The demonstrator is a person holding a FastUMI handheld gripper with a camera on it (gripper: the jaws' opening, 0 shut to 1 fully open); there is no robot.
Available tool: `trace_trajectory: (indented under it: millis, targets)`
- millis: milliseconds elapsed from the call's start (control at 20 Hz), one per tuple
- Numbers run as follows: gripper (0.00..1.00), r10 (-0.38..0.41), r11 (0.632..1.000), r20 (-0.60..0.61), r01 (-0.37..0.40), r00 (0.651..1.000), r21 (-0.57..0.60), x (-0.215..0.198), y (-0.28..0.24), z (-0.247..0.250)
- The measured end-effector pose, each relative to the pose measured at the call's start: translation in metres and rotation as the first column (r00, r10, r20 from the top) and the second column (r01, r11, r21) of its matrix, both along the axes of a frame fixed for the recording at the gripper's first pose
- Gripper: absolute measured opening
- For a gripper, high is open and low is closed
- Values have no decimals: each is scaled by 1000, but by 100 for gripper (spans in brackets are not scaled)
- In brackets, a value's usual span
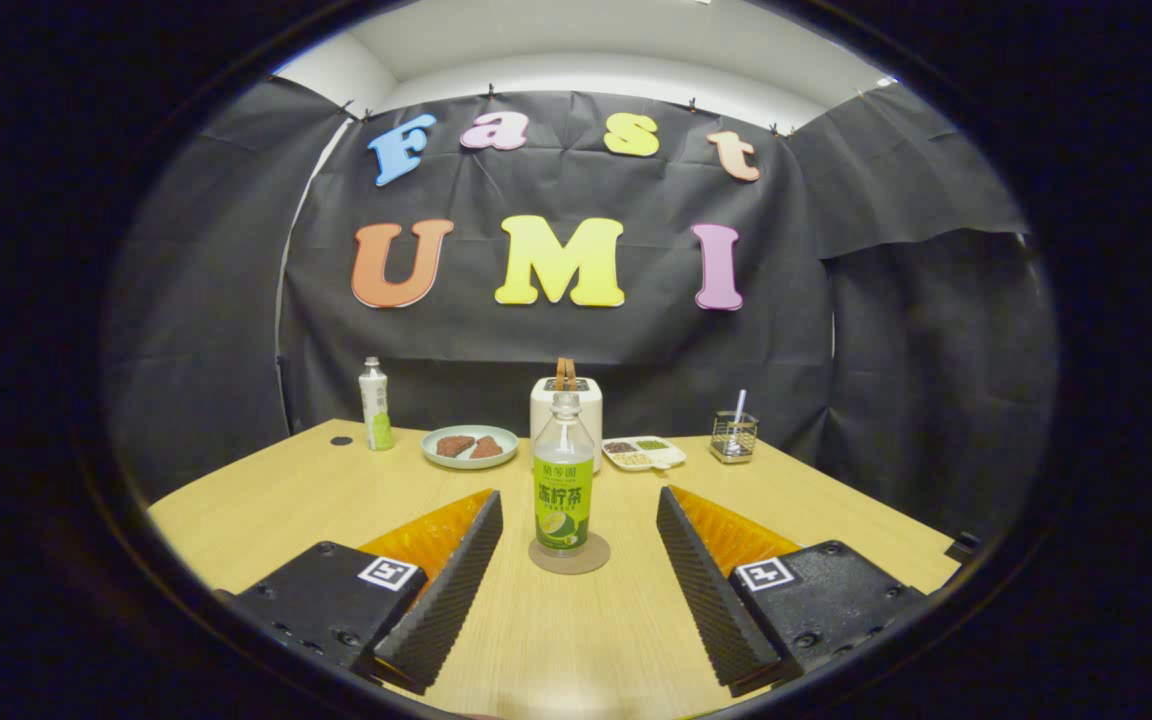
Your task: Take the bottle from table, then pour the juice into the cup, finally place the bottle on the coaster
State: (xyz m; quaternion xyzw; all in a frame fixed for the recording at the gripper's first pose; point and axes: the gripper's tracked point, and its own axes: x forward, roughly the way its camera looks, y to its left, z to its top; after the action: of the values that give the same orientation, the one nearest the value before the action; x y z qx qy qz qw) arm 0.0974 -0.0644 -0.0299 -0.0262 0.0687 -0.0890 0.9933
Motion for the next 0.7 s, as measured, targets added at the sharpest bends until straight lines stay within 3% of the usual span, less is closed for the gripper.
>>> trace_trajectory:
  millis: [700]
  targets:
    - [100, -2, 999, 66, 0, 998, 32, -64, -14, -10]
